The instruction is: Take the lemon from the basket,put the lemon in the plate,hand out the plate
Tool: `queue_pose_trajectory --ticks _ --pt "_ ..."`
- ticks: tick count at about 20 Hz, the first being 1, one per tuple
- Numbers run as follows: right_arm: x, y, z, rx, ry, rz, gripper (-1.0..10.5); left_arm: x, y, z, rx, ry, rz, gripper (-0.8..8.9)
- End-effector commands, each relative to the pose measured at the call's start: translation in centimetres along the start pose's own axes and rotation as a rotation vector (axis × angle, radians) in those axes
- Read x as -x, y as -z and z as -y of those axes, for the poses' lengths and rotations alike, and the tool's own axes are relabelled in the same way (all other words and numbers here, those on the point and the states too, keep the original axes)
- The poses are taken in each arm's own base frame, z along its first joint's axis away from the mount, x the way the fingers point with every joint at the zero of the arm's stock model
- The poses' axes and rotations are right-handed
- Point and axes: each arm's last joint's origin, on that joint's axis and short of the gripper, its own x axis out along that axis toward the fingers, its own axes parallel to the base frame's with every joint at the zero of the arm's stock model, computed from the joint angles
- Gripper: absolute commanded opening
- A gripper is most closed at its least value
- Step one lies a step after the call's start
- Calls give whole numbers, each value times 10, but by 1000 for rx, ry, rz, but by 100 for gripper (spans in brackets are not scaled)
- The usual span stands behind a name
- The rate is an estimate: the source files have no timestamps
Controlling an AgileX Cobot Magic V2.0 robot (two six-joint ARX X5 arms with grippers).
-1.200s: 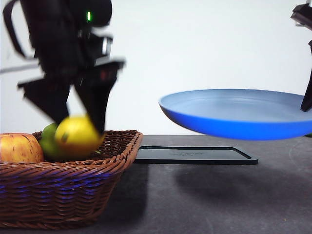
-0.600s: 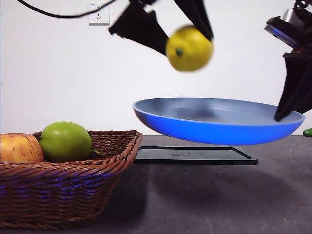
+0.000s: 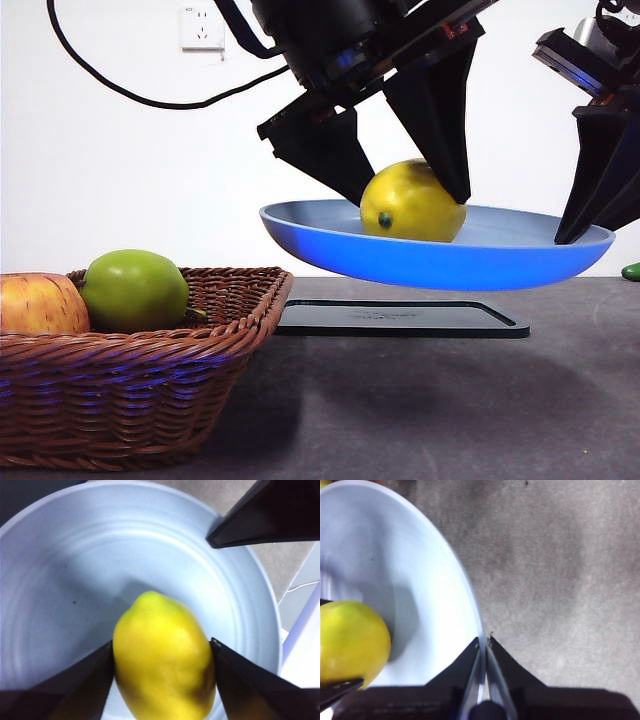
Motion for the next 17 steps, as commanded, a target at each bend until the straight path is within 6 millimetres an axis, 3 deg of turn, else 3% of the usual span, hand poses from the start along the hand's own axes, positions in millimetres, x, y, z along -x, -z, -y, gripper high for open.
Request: queue_pose_trajectory --ticks 1,6,12,17 --pt "-1 -4 -2 -29 -5 11 3 -4 -4 4 -26 7 13 337" --pt "-1 -4 -2 -54 -5 15 3 5 -8 6 -20 13 40 337" --pt "-10 -20 6 -110 18 -10 3 85 -16 10 -51 19 168 337" --pt "-16 -71 14 -145 36 17 3 154 2 13 -61 29 265 337"
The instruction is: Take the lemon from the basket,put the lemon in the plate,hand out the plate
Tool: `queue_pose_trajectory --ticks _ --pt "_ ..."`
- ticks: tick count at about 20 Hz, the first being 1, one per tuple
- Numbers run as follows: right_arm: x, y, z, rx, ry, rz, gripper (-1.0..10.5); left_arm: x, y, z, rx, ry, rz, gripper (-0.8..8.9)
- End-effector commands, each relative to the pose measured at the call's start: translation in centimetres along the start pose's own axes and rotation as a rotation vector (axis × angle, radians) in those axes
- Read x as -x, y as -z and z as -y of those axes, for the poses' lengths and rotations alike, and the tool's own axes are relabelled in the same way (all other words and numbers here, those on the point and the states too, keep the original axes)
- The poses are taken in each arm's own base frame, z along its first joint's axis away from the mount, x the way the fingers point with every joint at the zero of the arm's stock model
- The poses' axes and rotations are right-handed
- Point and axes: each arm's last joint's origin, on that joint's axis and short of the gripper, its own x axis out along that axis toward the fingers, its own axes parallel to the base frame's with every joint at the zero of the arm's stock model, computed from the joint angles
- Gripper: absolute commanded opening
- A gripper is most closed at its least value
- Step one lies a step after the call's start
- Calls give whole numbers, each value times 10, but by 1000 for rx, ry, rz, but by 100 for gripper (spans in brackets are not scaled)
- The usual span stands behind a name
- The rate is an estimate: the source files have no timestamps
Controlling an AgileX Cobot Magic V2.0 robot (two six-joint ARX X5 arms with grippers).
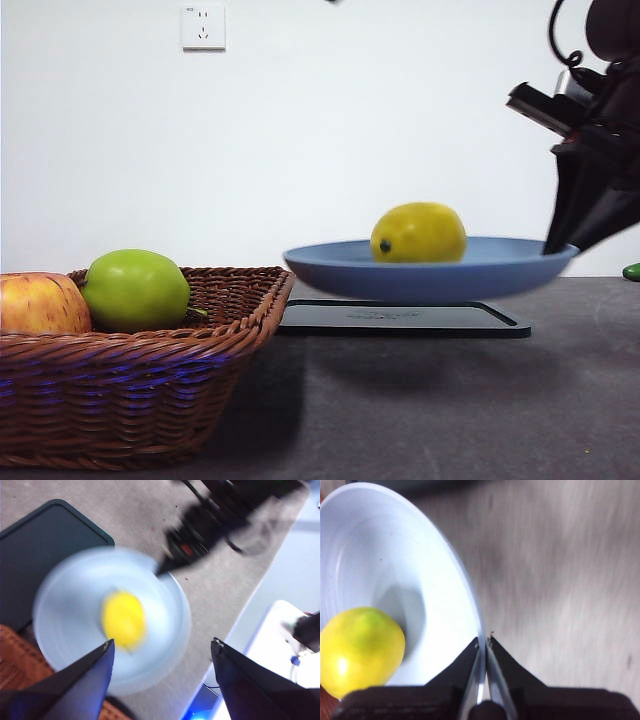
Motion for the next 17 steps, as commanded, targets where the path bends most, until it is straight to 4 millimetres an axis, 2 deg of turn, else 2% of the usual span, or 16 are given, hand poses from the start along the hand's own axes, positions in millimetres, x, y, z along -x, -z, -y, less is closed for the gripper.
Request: queue_pose_trajectory --ticks 1,4,6,9,13,17 --pt "3 -33 -6 3 -19 48 3 23 0 5 -25 10 42 337" --pt "-1 -73 -7 -4 -18 87 3 47 6 6 -28 15 67 337" --pt "-8 -94 -5 -11 -15 96 3 52 8 7 -28 15 73 337" --pt "-30 -121 2 -27 -5 83 3 52 9 6 -27 13 58 337" --pt "-59 -143 11 -37 0 67 3 51 9 6 -23 13 56 337" --pt "-81 -147 25 -78 6 55 3 51 9 6 -19 14 56 337"
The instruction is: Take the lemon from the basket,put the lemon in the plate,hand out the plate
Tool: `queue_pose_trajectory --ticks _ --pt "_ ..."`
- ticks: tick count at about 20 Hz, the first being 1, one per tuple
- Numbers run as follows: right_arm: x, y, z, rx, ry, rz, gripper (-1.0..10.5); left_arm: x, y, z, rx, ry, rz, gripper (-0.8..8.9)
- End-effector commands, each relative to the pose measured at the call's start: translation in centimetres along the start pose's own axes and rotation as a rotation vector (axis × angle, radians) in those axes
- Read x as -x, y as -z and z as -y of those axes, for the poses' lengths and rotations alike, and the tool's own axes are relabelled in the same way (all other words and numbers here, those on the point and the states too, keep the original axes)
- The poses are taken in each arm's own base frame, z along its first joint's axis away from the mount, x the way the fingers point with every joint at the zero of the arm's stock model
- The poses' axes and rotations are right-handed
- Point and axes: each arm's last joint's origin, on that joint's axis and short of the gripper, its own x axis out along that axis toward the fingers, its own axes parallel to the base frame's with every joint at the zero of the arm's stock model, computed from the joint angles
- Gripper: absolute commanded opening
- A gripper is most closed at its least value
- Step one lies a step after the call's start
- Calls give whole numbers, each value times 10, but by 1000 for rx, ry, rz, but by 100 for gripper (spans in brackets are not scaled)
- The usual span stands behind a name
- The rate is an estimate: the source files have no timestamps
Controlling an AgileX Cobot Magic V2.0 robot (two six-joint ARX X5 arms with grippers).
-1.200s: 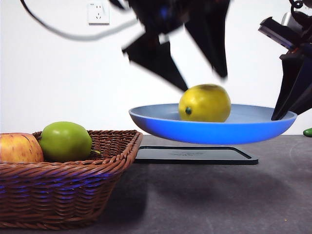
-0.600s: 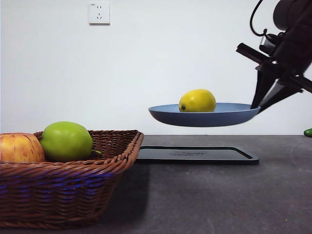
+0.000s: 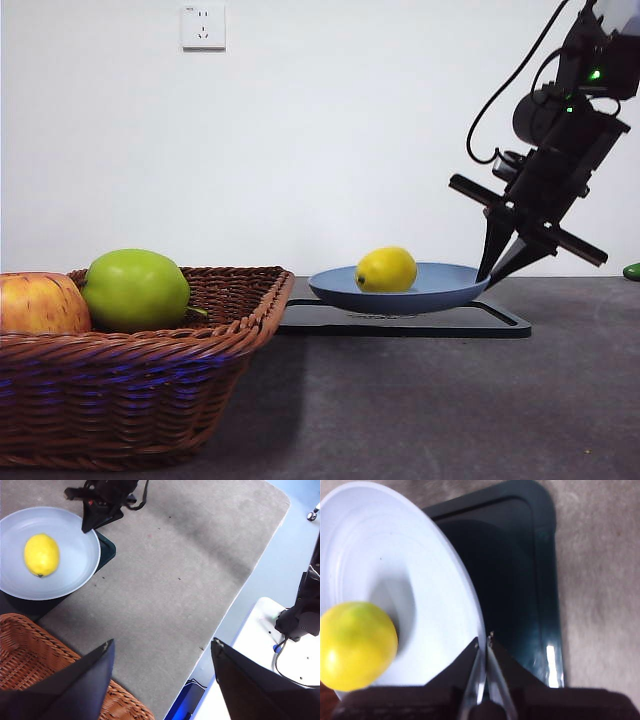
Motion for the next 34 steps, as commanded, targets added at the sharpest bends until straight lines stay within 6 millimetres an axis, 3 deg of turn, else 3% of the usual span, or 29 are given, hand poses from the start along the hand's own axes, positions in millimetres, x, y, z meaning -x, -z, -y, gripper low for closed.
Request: queue_pose_trajectory --ticks 1,3,7,10,12,16,18,22,25,28,31,34 --pt "-11 -6 5 -26 -6 -3 3 -1 -4 2 -10 7 8 337" --pt "-12 -6 9 -37 1 -12 39 -1 -4 3 -10 7 7 337" --pt "-11 -7 12 -19 1 -4 212 -1 -4 3 -7 7 8 337" --pt "-2 -9 14 -15 -14 -1 221 -1 -4 2 -7 -23 12 337" --pt "19 -9 11 0 -75 -4 219 -1 -4 -1 -16 -95 21 335" --pt "78 3 -6 62 -98 13 200 -1 -5 -3 -57 -162 32 335" --pt "106 13 -17 120 -99 23 114 0 -6 -7 -78 -228 40 277" --pt "149 39 -49 263 -117 53 2 -3 -7 -12 -172 -277 19 -2" --pt "166 64 -72 387 -82 28 2 -3 -6 -18 -229 -300 1 6" --pt "177 91 -97 517 71 73 2 -2 -6 -37 -192 -357 -10 6" --pt "189 120 -112 596 127 231 2 1 3 -67 -110 -408 -34 6" --pt "197 154 -111 651 93 447 2 8 31 -95 -21 -375 23 6"
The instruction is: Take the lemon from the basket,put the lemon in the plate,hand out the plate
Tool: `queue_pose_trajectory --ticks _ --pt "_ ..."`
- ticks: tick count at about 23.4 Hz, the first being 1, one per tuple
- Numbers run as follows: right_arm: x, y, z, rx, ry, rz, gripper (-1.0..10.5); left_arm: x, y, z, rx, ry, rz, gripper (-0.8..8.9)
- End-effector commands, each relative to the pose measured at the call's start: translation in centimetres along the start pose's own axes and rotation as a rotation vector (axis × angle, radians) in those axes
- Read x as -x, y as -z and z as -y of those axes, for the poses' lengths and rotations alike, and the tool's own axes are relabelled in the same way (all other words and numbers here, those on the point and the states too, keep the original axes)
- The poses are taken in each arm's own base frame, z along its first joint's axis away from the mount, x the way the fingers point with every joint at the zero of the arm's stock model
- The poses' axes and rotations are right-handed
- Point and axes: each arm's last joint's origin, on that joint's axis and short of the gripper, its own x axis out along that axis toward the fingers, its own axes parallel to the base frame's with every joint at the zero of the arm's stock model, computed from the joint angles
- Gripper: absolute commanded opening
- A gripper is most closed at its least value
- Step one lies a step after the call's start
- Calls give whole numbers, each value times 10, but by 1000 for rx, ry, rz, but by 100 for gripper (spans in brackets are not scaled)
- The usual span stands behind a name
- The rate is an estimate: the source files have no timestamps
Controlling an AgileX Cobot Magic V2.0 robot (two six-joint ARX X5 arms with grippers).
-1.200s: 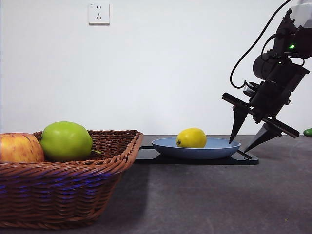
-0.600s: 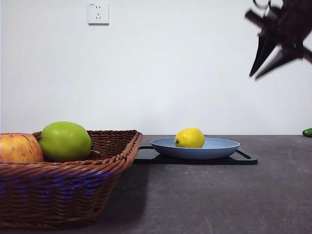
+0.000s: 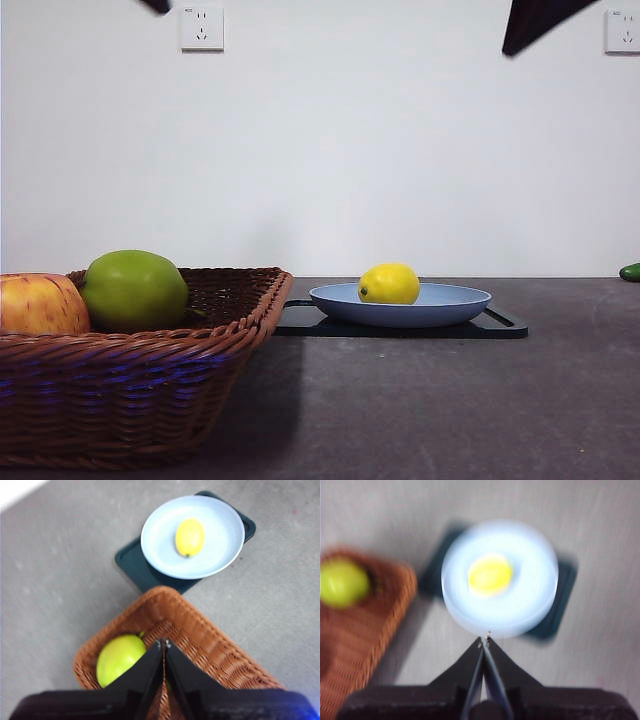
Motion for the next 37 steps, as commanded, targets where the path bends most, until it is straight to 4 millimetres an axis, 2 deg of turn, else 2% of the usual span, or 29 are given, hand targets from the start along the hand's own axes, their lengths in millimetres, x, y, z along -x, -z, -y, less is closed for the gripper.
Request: queue_pose_trajectory --ticks 1,5,8,10,14,26,34,37 --pt "9 19 -8 4 13 131 2 3 20 -14 48 20 74 6" --pt "16 73 -9 -8 87 319 2 10 83 -27 155 -26 178 6" --pt "11 105 -5 -25 102 435 2 16 124 -23 200 -76 260 6" --pt "6 120 -4 -35 97 476 3 23 141 -17 203 -90 345 6" --pt "3 123 -4 -75 89 468 3 36 146 -12 187 -115 430 8" --pt "5 123 -4 -76 89 475 3 38 145 -12 166 -122 447 8" --pt "5 123 -4 -76 88 477 3 83 167 4 133 -237 640 8" --pt "5 123 -4 -76 88 477 3 85 177 6 140 -304 662 8"
